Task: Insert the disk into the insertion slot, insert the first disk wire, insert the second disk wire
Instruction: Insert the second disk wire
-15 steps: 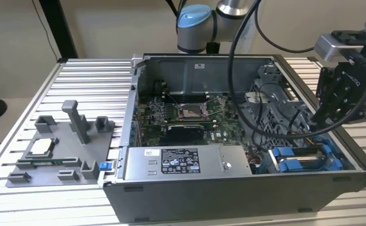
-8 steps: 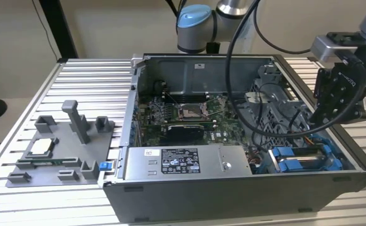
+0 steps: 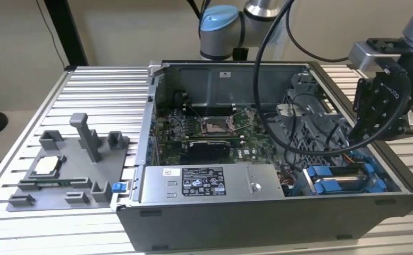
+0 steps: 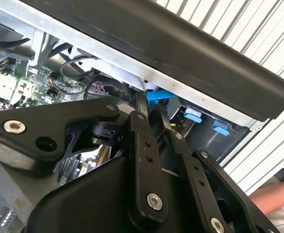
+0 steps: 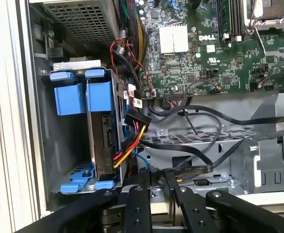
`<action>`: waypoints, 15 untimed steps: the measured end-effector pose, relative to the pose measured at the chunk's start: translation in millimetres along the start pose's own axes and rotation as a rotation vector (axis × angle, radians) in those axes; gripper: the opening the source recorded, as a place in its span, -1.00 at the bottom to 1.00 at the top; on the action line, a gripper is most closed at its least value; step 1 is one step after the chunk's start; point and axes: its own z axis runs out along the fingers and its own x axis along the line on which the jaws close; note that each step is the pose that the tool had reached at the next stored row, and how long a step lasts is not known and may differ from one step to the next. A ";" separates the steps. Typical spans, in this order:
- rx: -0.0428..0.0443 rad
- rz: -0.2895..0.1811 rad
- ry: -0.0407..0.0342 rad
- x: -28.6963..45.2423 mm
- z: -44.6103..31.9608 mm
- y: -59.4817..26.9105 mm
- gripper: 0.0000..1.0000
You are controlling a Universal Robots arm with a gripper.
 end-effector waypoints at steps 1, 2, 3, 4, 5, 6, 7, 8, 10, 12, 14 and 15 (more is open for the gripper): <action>0.0000 0.000 -0.0001 0.0 0.1 0.0 1.00; 0.0000 0.000 -0.0002 0.0 0.1 0.0 1.00; 0.0000 0.000 -0.0002 0.0 0.1 0.0 1.00; 0.0000 0.000 -0.0002 0.0 0.1 0.0 1.00; 0.0000 0.000 -0.0002 0.0 0.1 0.0 -1.00; -0.0001 0.000 -0.0002 0.0 0.1 0.0 -1.00; 0.0000 0.000 -0.0002 0.0 0.1 0.0 -1.00; 0.0000 0.000 -0.0002 0.0 0.1 0.0 -1.00; -0.0001 0.000 -0.0003 0.0 -0.3 0.0 -1.00; -0.0001 0.000 -0.0015 -0.1 -4.3 0.2 -1.00; 0.0001 0.000 -0.0034 0.1 -10.1 0.5 -1.00; 0.0007 0.000 -0.0043 0.3 -12.4 0.9 -1.00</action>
